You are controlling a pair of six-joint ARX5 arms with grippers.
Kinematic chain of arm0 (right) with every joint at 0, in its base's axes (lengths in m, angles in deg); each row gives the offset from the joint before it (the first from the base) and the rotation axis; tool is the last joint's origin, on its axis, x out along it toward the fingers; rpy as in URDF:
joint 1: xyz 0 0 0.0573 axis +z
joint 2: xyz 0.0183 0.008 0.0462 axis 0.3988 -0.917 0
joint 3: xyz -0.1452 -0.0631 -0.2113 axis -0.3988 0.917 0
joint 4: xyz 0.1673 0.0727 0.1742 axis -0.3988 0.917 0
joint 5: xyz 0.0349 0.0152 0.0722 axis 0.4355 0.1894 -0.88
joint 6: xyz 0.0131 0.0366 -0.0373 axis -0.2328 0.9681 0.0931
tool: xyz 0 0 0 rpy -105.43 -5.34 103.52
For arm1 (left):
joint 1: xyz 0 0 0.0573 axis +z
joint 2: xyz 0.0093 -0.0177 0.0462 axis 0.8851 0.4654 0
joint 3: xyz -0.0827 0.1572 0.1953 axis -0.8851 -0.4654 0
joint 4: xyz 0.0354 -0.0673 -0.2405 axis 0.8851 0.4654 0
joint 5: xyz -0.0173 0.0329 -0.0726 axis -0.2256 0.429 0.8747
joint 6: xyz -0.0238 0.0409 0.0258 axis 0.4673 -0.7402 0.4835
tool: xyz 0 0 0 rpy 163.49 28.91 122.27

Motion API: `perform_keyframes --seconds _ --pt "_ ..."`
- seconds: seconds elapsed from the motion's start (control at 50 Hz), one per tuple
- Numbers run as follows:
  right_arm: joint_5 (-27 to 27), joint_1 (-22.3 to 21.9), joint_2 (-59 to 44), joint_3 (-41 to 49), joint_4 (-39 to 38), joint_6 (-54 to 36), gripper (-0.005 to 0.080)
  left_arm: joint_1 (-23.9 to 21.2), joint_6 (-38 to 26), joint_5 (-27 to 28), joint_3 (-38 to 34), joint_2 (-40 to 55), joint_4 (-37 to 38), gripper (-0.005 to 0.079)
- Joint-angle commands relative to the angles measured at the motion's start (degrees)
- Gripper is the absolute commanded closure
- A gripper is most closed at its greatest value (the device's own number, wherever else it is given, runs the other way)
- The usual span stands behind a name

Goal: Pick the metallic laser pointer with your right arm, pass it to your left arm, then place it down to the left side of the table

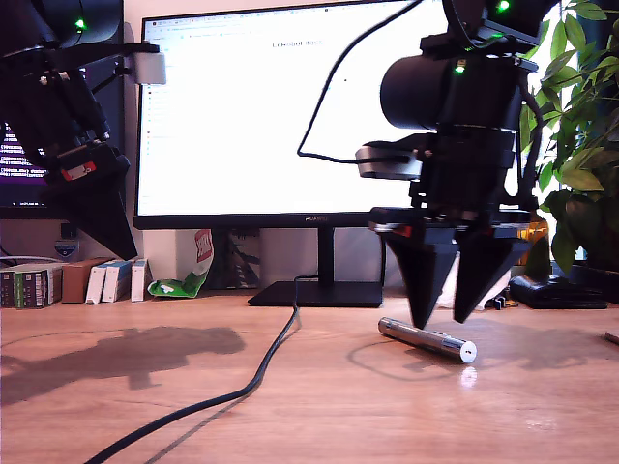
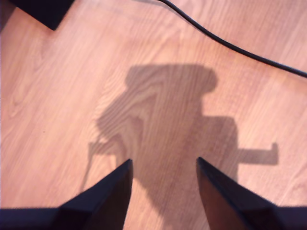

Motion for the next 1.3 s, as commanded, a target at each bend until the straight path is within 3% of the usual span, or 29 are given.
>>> perform_keyframes --seconds 0.0,0.4,0.64,0.8,0.98,1.12,1.28 --pt "-0.2 0.4 -0.6 -0.2 -0.1 -0.2 0.0326 -0.4 -0.2 -0.1 -0.3 1.1 0.1 0.0366" --pt "-0.2 0.3 -4.2 -0.2 0.4 -0.4 0.0353 -1.7 -0.3 -2.3 -0.2 1.1 0.6 0.0366" --pt "-0.2 0.2 -4.4 -0.2 0.3 -1.2 0.0513 -1.7 -0.2 -2.9 -0.2 1.1 0.8 0.0366" --pt "-0.2 0.3 -4.4 -0.2 -0.1 -2.8 0.0767 -1.7 -0.2 -2.9 -0.2 1.1 0.6 0.0366" --pt "-0.2 0.4 -4.4 -0.8 -0.5 -2.9 0.0762 -1.7 0.1 -2.6 -0.2 1.1 0.0 0.0366" --pt "-3.6 0.4 -3.2 -3.9 2.5 -2.9 0.0762 -1.4 5.7 1.4 -0.2 1.1 -2.1 0.0366" --pt "-8.9 0.4 1.8 -7.3 4.0 -2.7 0.0762 1.1 15.5 11.1 -0.2 1.1 -6.0 0.0369"
